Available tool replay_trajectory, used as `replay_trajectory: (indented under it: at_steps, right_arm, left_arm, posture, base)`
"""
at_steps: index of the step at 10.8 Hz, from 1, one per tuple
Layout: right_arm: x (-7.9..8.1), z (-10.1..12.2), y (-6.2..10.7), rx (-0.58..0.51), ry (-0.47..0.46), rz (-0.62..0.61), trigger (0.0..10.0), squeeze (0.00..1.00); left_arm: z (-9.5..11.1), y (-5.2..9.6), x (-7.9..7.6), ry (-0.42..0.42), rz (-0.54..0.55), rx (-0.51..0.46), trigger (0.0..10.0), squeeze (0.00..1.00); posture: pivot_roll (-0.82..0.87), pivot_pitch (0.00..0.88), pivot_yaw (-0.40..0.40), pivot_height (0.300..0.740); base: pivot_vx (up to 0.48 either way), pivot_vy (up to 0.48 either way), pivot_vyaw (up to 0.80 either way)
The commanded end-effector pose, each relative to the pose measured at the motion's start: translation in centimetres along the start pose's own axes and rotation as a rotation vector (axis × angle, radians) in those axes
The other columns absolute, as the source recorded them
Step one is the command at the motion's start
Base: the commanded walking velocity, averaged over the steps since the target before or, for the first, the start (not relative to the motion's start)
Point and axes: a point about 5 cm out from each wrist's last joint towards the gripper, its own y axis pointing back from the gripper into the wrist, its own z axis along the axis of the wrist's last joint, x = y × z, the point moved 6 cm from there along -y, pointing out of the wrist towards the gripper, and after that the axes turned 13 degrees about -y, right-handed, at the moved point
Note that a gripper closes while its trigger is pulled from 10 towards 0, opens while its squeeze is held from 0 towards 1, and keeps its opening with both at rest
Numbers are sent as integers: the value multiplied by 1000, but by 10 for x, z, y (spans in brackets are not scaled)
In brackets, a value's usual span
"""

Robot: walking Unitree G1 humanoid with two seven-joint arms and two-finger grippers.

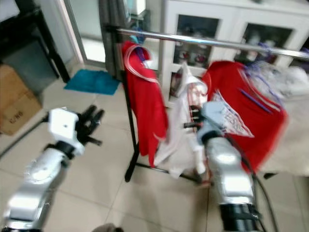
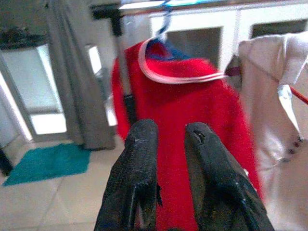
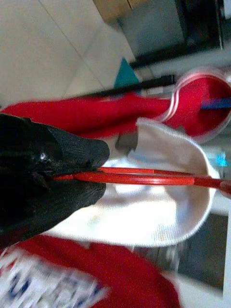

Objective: Hang hanger

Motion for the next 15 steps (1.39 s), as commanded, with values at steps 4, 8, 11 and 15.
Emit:
replay_trajectory:
  at_steps: [4,8,11,15]
  right_arm:
    - [-14,-2,-3,95,49,-12,10000,0]
    - [-10,28,-15,43,87,-15,10000,0]
    - [4,44,-29,7,101,29,10000,0]
    - [16,54,-74,76,133,63,10000,0]
  left_arm:
    - [11,-2,-3,-31,-30,-25,10000,0]
    - [22,-4,-8,-65,-95,-42,10000,0]
    - [27,-7,-9,-94,-128,-54,10000,0]
    - [52,-14,-15,-94,-213,-126,10000,0]
  posture:
    - [-60,69,1,740]
    - [-50,61,3,740]
    - [-48,54,4,740]
    - [-39,51,7,740]
  base:
    - [364,0,-594]
    - [270,0,0]
    - [0,0,0]
    - [0,0,0]
